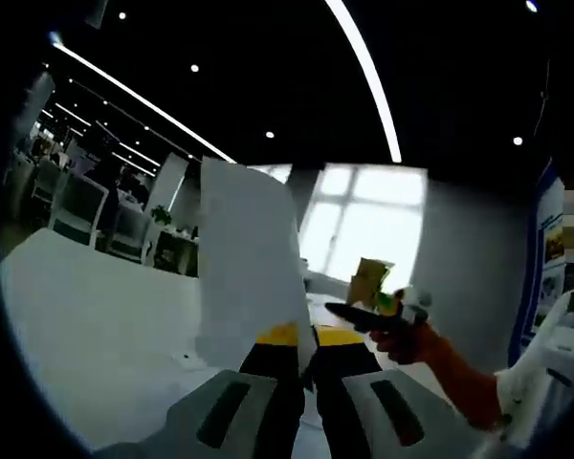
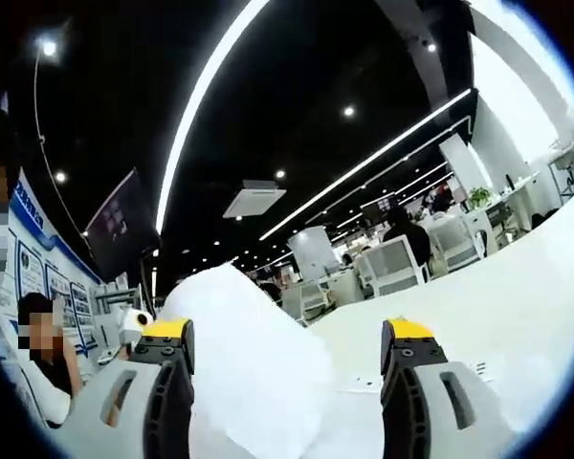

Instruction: Organize the stack of printing papers by aligning and flattening the scattered papers on the table

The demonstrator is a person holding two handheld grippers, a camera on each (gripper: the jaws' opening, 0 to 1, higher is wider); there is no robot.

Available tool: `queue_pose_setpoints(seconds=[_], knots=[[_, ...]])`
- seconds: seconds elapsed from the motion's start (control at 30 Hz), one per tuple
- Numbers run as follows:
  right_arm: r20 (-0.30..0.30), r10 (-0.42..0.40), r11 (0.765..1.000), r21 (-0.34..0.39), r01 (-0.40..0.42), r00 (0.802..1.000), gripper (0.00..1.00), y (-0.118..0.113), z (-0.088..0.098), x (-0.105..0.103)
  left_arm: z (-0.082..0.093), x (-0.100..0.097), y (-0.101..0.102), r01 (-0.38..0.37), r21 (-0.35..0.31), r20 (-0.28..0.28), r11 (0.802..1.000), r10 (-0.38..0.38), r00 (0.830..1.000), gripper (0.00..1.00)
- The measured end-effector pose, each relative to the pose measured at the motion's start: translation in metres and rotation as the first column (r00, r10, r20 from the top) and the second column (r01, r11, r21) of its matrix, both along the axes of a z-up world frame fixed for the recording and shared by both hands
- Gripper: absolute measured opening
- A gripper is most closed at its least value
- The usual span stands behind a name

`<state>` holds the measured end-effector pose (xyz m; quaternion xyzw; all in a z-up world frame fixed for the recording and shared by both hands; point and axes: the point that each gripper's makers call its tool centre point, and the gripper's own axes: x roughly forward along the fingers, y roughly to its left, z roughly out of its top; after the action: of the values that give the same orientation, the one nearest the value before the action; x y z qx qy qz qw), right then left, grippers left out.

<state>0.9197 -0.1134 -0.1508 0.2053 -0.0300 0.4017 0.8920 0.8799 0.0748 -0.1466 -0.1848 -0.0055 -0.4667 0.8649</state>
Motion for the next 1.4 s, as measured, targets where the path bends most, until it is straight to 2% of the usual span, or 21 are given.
queue_pose_setpoints(seconds=[0.2,0.27,0.37,0.5,0.63,0.77,0.9,1.0,1.03,1.07,1.13,1.2,1.23,1.27,1.3,1.33,1.4], knots=[[-0.002,0.016,1.0,-0.008,-0.016,1.0,0.75,0.006,-0.002,-0.001,0.002,-0.004,0.0,0.018,-0.002,-0.002,1.0,-0.018,1.0,0.05],[-0.005,0.04,0.999,-0.01,-0.04,0.999,0.75,0.016,-0.003,-0.003,0.01,-0.021,-0.005,0.109,-0.004,0.003,0.994,-0.109,0.994,0.06],[-0.01,0.066,0.998,-0.012,-0.066,0.998,0.74,0.022,-0.006,-0.005,0.016,-0.042,-0.013,0.204,0.012,0.021,0.979,-0.204,0.979,0.06],[-0.011,0.093,0.996,-0.011,-0.093,0.996,0.74,0.03,-0.006,-0.009,0.026,-0.064,-0.018,0.292,-0.005,0.03,0.957,-0.291,0.956,0.06],[-0.011,0.131,0.991,-0.02,-0.131,0.991,0.74,0.037,-0.008,-0.013,0.031,-0.089,-0.026,0.394,0.001,0.042,0.919,-0.393,0.918,0.06],[-0.025,0.181,0.984,-0.004,-0.181,0.983,0.74,0.047,-0.012,-0.017,0.028,-0.101,-0.03,0.446,0.01,0.024,0.895,-0.446,0.895,0.06],[-0.035,0.266,0.963,0.048,-0.265,0.963,0.74,0.057,-0.016,-0.022,0.025,-0.103,-0.033,0.469,0.014,0.002,0.883,-0.469,0.883,0.06],[-0.055,0.332,0.942,0.077,-0.327,0.942,0.74,0.065,-0.026,-0.026,0.023,-0.105,-0.035,0.49,0.013,-0.023,0.871,-0.49,0.871,0.06],[-0.071,0.345,0.938,0.066,-0.341,0.936,0.74,0.069,-0.036,-0.025,0.022,-0.106,-0.036,0.498,0.015,-0.031,0.867,-0.497,0.867,0.06],[-0.073,0.362,0.932,0.061,-0.358,0.929,0.74,0.073,-0.042,-0.025,0.021,-0.105,-0.037,0.496,0.015,-0.038,0.868,-0.496,0.868,0.06],[-0.125,0.389,0.921,0.05,-0.385,0.913,0.74,0.082,-0.06,-0.026,0.019,-0.106,-0.04,0.488,0.023,-0.045,0.872,-0.487,0.872,0.06],[-0.128,0.387,0.922,0.04,-0.386,0.913,0.74,0.09,-0.071,-0.022,0.015,-0.102,-0.04,0.462,0.046,-0.059,0.886,-0.459,0.886,0.06],[-0.167,0.401,0.915,0.038,-0.401,0.901,0.74,0.096,-0.082,-0.022,0.012,-0.098,-0.04,0.441,0.065,-0.06,0.895,-0.438,0.897,0.06],[-0.166,0.406,0.913,0.038,-0.406,0.899,0.74,0.1,-0.087,-0.02,0.012,-0.098,-0.041,0.436,0.07,-0.062,0.897,-0.432,0.9,0.06],[-0.169,0.411,0.911,0.042,-0.41,0.896,0.74,0.102,-0.09,-0.02,0.012,-0.097,-0.041,0.434,0.076,-0.062,0.898,-0.43,0.901,0.06],[-0.192,0.424,0.905,0.045,-0.424,0.885,0.74,0.106,-0.098,-0.022,0.012,-0.096,-0.04,0.436,0.08,-0.059,0.896,-0.433,0.9,0.06],[-0.183,0.444,0.895,0.043,-0.443,0.877,0.74,0.109,-0.1,-0.024,0.012,-0.102,-0.043,0.456,0.082,-0.054,0.886,-0.453,0.89,0.06]])
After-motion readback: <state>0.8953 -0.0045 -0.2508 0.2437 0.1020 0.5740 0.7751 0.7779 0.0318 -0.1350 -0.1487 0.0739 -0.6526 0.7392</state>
